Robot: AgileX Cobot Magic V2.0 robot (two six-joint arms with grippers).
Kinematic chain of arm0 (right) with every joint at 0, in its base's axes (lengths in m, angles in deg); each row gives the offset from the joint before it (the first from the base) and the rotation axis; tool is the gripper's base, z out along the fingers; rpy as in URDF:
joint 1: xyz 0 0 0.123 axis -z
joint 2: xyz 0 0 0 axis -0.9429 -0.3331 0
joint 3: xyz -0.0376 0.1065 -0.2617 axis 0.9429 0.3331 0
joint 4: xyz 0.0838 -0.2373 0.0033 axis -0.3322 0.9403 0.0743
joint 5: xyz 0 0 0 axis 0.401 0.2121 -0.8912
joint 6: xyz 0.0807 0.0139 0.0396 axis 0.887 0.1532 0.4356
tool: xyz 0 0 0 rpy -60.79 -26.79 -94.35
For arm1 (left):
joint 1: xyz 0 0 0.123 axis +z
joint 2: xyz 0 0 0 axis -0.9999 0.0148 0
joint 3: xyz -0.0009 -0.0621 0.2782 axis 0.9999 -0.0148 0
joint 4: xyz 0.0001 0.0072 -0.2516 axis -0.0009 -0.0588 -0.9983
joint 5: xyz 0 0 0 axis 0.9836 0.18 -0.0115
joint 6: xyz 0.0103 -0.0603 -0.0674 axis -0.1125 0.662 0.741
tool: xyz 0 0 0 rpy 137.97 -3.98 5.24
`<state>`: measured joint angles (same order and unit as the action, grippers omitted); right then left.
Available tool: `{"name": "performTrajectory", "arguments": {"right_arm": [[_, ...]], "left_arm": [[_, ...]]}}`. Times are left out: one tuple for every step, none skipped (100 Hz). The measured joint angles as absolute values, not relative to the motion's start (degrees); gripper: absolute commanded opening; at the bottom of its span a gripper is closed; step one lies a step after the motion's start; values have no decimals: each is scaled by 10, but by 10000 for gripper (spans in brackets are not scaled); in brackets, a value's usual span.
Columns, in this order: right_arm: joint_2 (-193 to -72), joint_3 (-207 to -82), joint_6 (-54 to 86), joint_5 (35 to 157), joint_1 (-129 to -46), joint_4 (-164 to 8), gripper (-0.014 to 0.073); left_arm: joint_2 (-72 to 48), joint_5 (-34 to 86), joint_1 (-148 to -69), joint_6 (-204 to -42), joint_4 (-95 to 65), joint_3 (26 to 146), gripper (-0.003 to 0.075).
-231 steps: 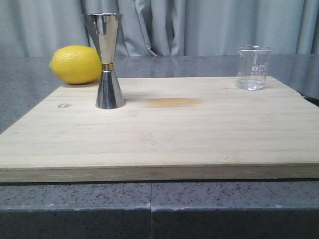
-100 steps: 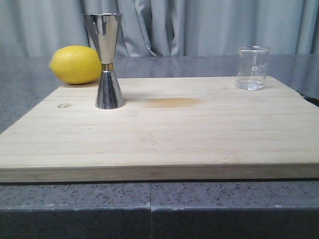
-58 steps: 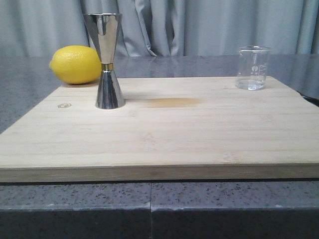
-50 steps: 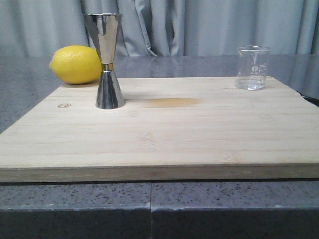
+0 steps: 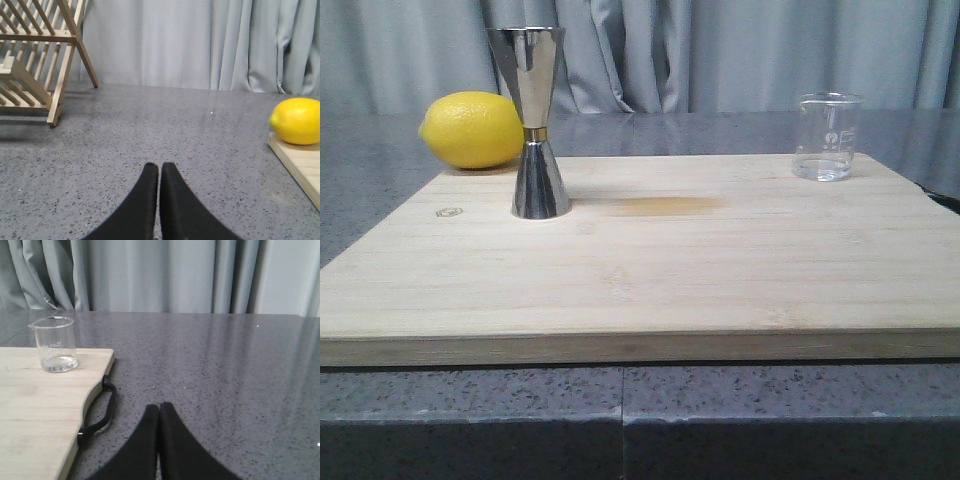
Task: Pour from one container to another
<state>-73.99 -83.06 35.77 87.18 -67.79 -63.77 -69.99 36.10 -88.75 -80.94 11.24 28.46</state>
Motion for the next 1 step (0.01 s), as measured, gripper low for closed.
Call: {"name": "performTrajectory", "arguments": {"right_arm": [[-740,-831,358,872,-678,-638,-57]], "left_arm": [[-700,361,-888,-809,112,285,-19]]}}
